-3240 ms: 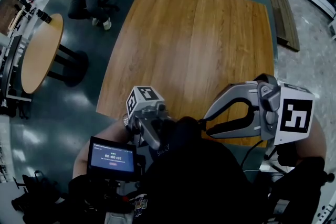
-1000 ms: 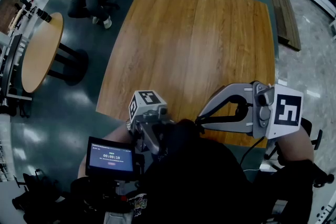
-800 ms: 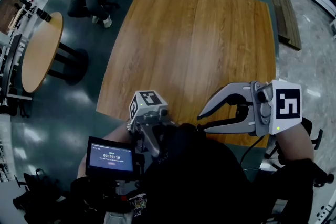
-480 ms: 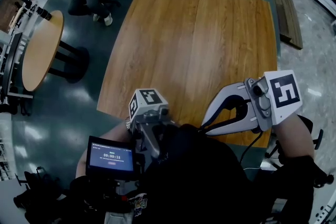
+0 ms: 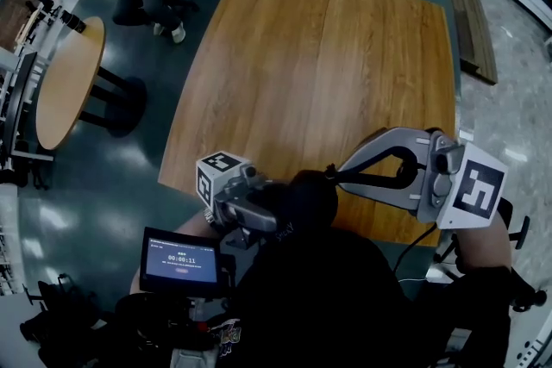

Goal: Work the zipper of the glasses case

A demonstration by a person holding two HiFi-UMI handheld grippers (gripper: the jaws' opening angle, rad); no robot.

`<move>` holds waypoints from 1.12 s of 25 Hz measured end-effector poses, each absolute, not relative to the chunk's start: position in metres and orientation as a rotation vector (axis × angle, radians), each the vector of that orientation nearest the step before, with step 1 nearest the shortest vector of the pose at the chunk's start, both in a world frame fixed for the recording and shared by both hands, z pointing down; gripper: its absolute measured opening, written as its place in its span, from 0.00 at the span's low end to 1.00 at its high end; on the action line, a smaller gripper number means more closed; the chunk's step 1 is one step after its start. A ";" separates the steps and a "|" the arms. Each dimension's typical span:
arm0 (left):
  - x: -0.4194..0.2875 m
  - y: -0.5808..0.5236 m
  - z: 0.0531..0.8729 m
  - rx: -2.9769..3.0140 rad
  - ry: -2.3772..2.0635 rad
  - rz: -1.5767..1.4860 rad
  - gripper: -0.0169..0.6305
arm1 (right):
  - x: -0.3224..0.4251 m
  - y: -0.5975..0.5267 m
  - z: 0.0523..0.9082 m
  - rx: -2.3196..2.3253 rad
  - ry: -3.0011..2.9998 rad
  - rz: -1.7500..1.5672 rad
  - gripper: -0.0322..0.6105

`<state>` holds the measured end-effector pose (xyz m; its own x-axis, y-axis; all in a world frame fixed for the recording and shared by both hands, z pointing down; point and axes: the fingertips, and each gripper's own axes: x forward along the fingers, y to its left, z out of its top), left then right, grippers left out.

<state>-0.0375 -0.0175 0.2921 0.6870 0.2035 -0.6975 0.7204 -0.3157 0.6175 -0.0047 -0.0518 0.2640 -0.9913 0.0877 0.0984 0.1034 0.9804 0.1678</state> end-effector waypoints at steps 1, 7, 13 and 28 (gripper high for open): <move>-0.037 -0.019 0.294 1.881 0.694 -0.626 0.40 | -0.006 -0.054 0.266 -0.109 -3.023 -0.311 0.06; -0.019 -0.016 0.297 2.050 0.602 -0.549 0.42 | -0.010 -0.067 0.276 -0.014 -2.955 -0.400 0.05; -0.008 -0.016 0.291 2.080 0.624 -0.491 0.45 | -0.023 -0.053 0.291 -0.134 -2.881 -0.436 0.05; -0.019 -0.056 0.303 2.160 0.289 -0.642 0.42 | -0.020 -0.069 0.300 0.030 -2.762 -0.687 0.05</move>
